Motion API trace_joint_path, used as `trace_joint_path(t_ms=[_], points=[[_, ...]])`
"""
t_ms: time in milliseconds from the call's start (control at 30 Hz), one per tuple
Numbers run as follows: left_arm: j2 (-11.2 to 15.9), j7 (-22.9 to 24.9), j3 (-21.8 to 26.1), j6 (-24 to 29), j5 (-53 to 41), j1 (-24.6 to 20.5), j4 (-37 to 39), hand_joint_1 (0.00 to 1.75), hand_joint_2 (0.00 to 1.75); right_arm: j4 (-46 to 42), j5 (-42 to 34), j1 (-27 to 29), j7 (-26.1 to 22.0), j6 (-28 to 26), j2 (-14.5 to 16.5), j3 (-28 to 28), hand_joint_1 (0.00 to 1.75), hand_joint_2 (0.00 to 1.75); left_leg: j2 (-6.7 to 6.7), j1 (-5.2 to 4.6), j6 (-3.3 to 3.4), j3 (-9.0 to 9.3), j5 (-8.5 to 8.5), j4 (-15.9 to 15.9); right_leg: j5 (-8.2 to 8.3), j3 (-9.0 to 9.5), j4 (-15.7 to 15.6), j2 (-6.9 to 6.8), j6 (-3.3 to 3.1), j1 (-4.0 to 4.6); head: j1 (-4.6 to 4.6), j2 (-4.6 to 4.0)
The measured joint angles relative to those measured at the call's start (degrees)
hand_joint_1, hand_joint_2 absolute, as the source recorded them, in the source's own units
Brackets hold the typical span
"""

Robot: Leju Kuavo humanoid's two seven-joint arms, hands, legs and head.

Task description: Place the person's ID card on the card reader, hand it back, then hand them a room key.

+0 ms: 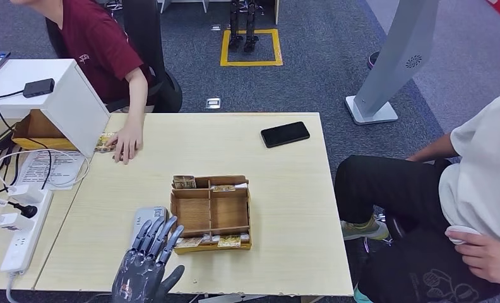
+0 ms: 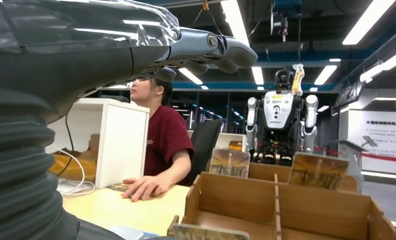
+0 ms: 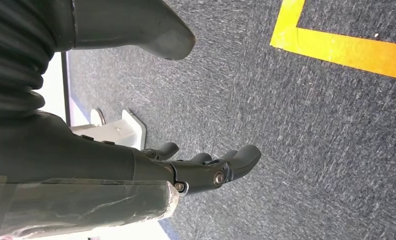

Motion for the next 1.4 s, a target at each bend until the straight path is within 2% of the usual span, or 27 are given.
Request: trace_joint_path(t_ms=[300,667,833,1067,1400], points=[[0.1,2.1,-0.5,-0.4,2.4,-2.4,5.8,0.0,1.75,0.0,0.9,-0.1,-0.4,0.0,0.0,0.0,0.0,1.75,0.0,0.0,0.0,0.0,0.0,0.0,0.0,0.0,0.0,0.0,0.0,0.0,-0.01,0.0],[-0.2,1.6,-0.5,-0.4,4.0,-3.3,9.5,0.0,1.75,0.0,1.1,-0.2,-0.4,0.0,0.0,0.0,0.0,1.75,0.0,0.0,0.0,-0.01,0.0,0.0,0.0,-0.01,0.0,0.0,0.0,0.0,0.0,0.0],[-0.6,0.4,-0.5,-0.5,5.6,-3.4,10.0,0.0,1.75,0.0,1.1,-0.2,-0.4,0.0,0.0,-0.1,0.0,1.75,0.0,0.0,0.0,0.0,0.0,0.0,0.0,-0.01,0.0,0.0,0.0,0.0,-0.01,0.0],[-2.5,-4.1,-0.5,-0.9,10.5,-3.8,10.0,0.0,1.75,0.0,1.8,-0.2,-0.5,0.0,0.0,-0.3,0.0,1.75,0.0,0.0,0.0,-0.01,0.0,0.0,0.0,0.0,0.0,0.0,0.0,0.0,0.0,0.0],[-3.8,-4.6,-0.5,-1.3,10.8,-4.5,10.2,0.0,1.75,0.0,2.0,-0.3,-0.9,0.0,0.0,-0.4,0.0,1.75,0.0,0.0,0.0,0.0,0.0,0.0,0.0,-0.01,0.0,0.0,0.0,0.0,-0.01,0.0]])
